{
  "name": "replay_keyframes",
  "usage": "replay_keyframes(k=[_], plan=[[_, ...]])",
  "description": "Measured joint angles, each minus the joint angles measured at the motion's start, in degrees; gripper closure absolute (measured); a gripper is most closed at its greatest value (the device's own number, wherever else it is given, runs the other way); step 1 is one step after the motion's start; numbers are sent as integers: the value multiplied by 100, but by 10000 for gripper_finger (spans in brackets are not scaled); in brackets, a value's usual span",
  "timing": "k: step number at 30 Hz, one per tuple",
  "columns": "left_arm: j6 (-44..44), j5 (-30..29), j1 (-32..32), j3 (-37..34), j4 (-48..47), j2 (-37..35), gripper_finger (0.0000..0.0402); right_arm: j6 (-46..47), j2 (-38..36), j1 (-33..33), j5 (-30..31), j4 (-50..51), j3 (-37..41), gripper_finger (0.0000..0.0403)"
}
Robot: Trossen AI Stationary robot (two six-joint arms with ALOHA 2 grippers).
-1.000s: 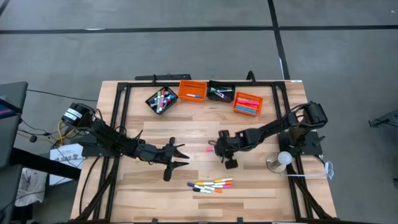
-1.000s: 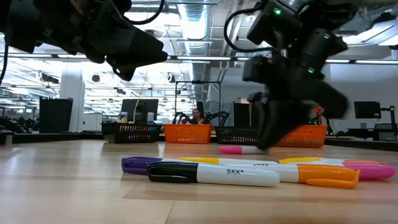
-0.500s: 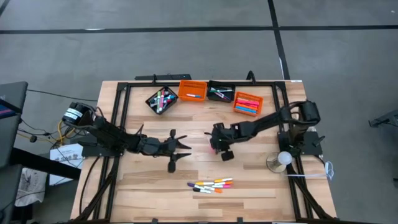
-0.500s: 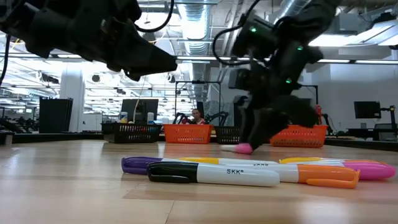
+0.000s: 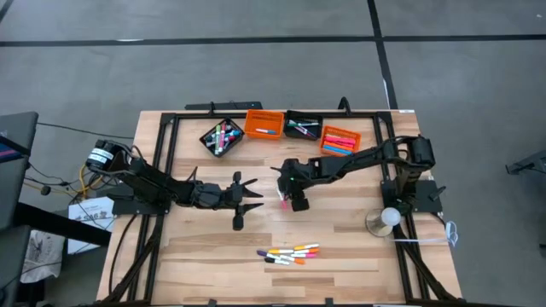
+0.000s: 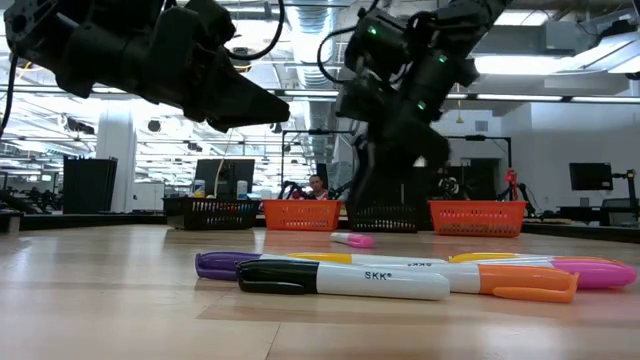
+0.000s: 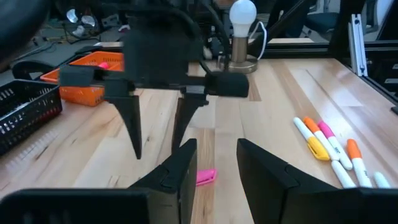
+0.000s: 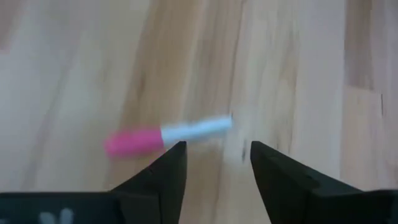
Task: Pick & Place Markers
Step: Put the small pink highlighter into the left orange bin
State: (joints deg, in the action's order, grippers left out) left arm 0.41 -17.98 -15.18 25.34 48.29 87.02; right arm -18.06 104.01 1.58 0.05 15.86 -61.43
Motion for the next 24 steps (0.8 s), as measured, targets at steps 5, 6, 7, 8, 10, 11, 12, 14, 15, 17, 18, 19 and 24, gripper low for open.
replay_keyframes(k=[5, 6, 7, 8, 10, 11, 12, 14, 15, 17, 18, 19, 24], plan=[[87, -1, -2, -2, -5, 0, 287, 1130, 39, 29, -370, -305, -109, 213], [87, -2, -2, -2, -7, 0, 287, 1383, 39, 2, -355, -362, -109, 209], [87, -2, -2, -2, -13, -1, 287, 1602, 39, -36, -306, -390, -109, 206], [87, 0, -2, -2, -60, -20, 287, 1809, 39, -81, -241, -391, -109, 204], [87, 0, -2, -4, -117, -56, 287, 2168, 39, -208, 68, -407, -109, 201], [87, -2, -4, -4, -190, -97, 287, 2323, 39, -284, 289, -417, -109, 200], [84, -2, -11, -4, -270, -153, 287, 2465, 39, -355, 516, -414, -109, 200], [71, -2, -30, -4, -396, -272, 287, 2763, 39, -493, 992, -416, -109, 200], [54, -3, -54, -4, -485, -348, 287, 2923, 39, -557, 1225, -425, -109, 201], [-11, -2, -107, -4, -610, -514, 287, 3193, 39, -682, 1654, -438, -109, 205], [-61, 0, -140, -4, -638, -603, 287, 3310, 39, -742, 1845, -435, -109, 206], [-93, 0, -163, -4, -707, -695, 287, 3420, 39, -791, 1983, -436, -109, 208], [-156, -1, -318, -4, -741, -1019, 287, 3936, 39, -994, 2342, -448, -109, 215]])
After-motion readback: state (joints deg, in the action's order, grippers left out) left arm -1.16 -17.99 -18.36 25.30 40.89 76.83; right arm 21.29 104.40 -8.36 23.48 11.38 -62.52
